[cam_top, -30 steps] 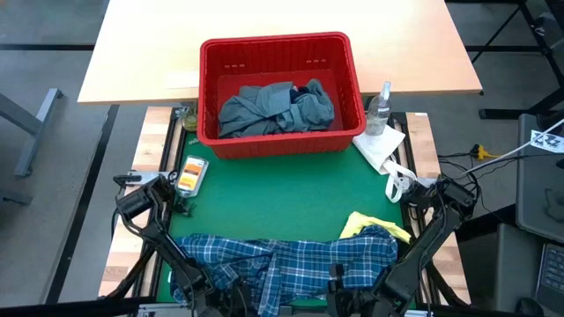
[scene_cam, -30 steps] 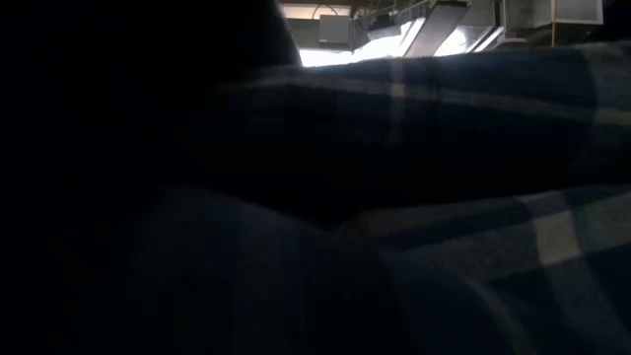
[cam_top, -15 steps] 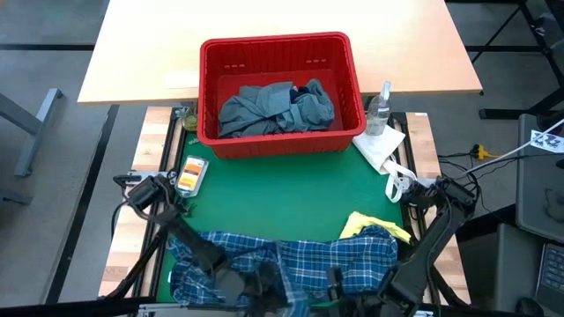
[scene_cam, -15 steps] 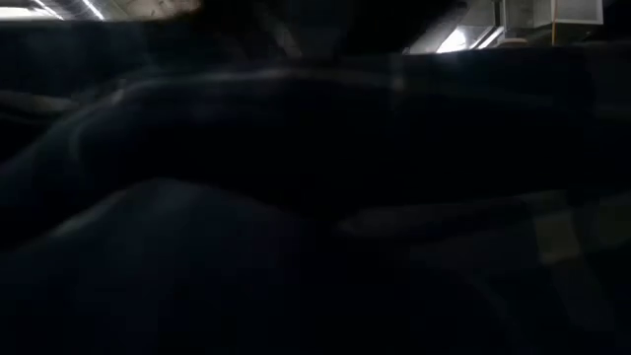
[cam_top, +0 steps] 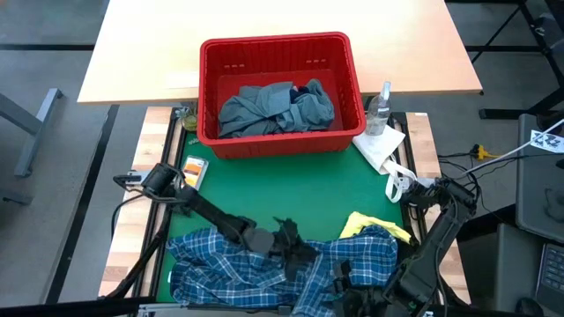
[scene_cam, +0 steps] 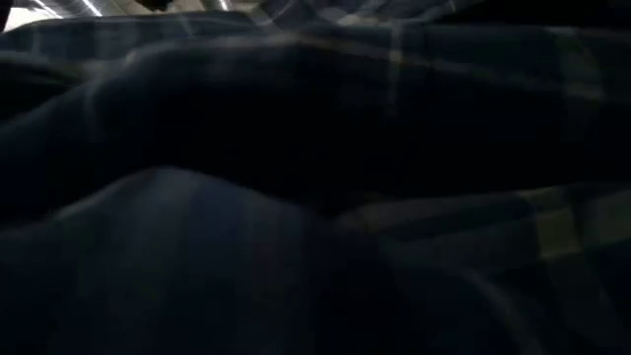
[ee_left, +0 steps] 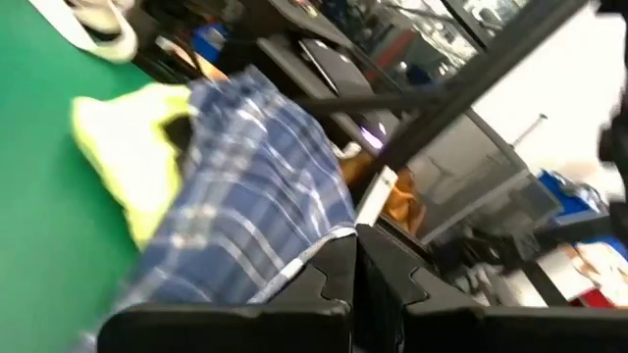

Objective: Fold Laundry from Bin
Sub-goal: Fold the blue shirt

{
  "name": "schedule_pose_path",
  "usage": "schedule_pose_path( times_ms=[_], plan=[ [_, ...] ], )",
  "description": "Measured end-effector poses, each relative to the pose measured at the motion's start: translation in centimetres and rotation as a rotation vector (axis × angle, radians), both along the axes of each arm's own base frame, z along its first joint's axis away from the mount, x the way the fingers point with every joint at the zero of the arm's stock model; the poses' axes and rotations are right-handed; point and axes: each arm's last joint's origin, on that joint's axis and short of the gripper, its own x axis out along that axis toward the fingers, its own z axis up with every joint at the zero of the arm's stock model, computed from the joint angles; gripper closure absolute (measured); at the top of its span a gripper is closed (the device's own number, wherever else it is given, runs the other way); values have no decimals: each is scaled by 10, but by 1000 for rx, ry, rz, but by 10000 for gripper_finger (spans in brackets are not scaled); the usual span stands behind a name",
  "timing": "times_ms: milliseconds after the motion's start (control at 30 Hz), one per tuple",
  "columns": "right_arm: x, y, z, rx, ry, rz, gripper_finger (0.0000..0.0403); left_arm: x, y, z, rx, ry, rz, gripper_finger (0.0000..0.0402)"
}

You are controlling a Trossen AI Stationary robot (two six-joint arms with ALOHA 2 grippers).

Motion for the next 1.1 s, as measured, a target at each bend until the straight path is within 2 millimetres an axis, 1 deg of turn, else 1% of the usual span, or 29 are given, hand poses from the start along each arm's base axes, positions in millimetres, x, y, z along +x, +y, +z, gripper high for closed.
schedule_pose_path(
  times_ms=[100,267,367,567,667,867,1000,1100],
  plan=[
    [-1,1,-6,30,47,13,265,4,9,0,2,1,18,401],
    [-4,2,-17,50,98,23,265,5,10,0,71,-2,-66,397],
    [-5,3,-21,46,101,27,265,5,10,0,136,-8,-88,372],
    [-5,8,-29,80,76,34,265,5,11,-2,219,3,-95,301],
    [-5,15,-38,105,58,46,265,5,12,-5,249,24,-99,282],
    [-10,41,-66,104,57,93,265,5,12,-9,262,61,-104,276],
    [-10,60,-90,112,59,112,265,4,12,-10,267,76,-106,276],
    [-11,69,-109,96,75,117,265,4,12,-10,266,74,-106,276]
  ],
)
